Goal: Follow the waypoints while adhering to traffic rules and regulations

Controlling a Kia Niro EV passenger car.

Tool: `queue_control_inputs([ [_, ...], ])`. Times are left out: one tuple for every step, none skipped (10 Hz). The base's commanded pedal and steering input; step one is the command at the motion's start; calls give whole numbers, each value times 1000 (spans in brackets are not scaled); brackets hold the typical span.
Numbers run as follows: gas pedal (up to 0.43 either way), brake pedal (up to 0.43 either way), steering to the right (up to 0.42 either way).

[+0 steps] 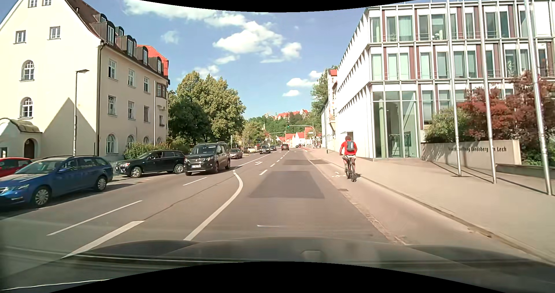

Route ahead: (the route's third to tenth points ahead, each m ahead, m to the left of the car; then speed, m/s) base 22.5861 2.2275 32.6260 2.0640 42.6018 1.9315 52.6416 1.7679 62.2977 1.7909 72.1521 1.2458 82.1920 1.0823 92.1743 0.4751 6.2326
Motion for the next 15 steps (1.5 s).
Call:
queue_control_inputs([
  [130,6,-1],
  [130,6,-3],
  [130,6,-2],
  [209,6,-2],
  [319,6,-3],
  [319,6,-3],
  [268,6,-7],
  [268,6,-10],
  [260,6,-11],
  [248,6,-11],
  [228,6,-10],
  [169,6,-7],
  [150,6,-8],
  [150,6,-10],
  [150,6,-10],
])
